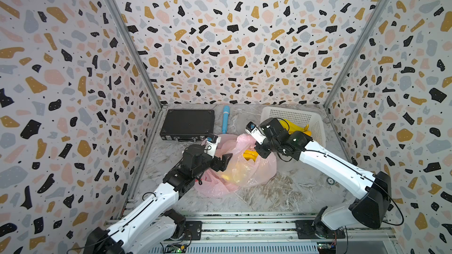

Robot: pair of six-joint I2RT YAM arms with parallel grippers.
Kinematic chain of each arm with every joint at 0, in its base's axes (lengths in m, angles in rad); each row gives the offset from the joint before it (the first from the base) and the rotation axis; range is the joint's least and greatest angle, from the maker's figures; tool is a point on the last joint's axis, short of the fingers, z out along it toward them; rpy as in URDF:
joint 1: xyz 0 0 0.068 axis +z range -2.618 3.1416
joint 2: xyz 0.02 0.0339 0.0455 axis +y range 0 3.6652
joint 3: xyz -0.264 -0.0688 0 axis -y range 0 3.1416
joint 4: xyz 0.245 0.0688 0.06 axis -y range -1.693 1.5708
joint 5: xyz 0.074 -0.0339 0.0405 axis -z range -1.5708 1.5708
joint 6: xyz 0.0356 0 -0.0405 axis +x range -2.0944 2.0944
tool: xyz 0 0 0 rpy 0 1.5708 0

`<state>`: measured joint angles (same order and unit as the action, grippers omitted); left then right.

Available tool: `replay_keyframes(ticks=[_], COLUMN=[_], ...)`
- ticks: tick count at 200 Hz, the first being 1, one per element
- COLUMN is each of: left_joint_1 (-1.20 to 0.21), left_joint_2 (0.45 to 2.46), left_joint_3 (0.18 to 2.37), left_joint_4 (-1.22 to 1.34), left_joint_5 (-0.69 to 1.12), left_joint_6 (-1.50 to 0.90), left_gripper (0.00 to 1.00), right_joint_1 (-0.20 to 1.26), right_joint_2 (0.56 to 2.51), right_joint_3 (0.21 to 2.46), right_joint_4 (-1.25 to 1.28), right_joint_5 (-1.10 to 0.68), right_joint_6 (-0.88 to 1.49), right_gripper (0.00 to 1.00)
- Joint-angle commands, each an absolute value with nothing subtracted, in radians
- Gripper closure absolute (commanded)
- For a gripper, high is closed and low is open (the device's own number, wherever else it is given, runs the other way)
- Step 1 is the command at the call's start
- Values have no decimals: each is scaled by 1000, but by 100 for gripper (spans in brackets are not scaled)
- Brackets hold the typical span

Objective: Place the banana into a plastic bag & tie a knot
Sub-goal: Cross the plastic bag at the center of the board.

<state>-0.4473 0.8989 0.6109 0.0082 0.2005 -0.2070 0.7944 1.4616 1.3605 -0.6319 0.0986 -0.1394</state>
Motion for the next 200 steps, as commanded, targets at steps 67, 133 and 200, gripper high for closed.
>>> replay_keyframes(ticks=[67,133,200], left_joint_1=[-300,-437,-466], left_joint_2=[1503,1733,1612], left_joint_3=[1224,1308,1043], left_joint_4=[-139,-109,88], left_joint_5=[540,637,696], left_joint_6=[-241,-163,-242], left_gripper=[20,22,22], right_joint_1=[796,796,795], right_joint_2=[1318,1290,1295], right_joint_3=[1201,1133,1092], right_joint_4=[-355,-165,57], right_joint_5=[177,254,256], right_joint_6=[-332,-484,-507], right_gripper=[100,100,100])
